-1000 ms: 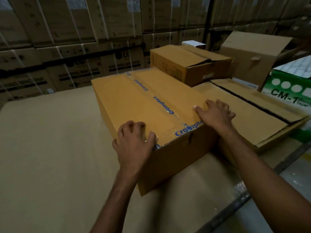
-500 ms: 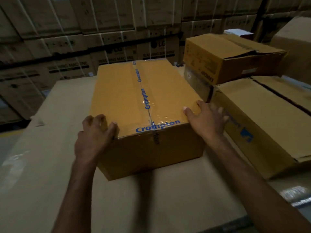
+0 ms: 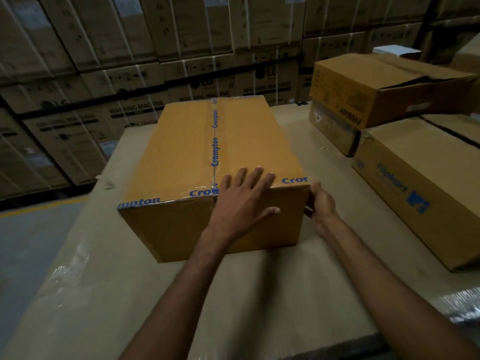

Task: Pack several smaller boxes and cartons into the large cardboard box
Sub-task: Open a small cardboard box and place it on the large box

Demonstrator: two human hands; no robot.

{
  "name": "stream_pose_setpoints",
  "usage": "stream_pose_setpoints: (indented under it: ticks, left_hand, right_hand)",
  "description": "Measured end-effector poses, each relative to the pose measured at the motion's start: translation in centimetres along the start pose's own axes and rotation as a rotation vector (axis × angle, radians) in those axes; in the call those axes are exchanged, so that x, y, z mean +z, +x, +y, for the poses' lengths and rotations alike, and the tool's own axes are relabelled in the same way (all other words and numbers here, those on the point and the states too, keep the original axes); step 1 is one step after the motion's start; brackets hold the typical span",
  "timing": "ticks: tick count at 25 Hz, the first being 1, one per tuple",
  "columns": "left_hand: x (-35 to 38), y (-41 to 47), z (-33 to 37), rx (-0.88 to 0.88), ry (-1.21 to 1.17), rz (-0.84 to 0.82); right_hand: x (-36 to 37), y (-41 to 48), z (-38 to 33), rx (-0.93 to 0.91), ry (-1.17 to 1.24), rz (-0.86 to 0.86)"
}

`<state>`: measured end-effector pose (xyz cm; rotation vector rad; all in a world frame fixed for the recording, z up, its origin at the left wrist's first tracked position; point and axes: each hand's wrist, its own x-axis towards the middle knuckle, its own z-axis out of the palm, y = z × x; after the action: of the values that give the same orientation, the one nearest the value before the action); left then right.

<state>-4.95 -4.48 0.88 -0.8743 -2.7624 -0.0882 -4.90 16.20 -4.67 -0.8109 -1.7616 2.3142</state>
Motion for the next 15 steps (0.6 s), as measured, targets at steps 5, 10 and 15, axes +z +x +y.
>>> stream_pose_setpoints:
  ticks: [5, 10, 15]
  left_hand:
    - [1.9, 0.9, 1.5, -0.012, 0.108, 0.142]
    - [3.0, 2.4, 3.6, -0.055, 0.138, 0.199]
    - [2.0, 2.1, 3.1, -0.092, 0.126, 0.294]
  right_hand:
    - [-0.2, 0.7, 5.2, 0.194, -0.051, -0.072]
    - [0.1, 1.6, 5.1, 0.276, 0.075, -0.104]
    - [-0.6, 1.4, 4.6, 0.359, 0.083, -0.088]
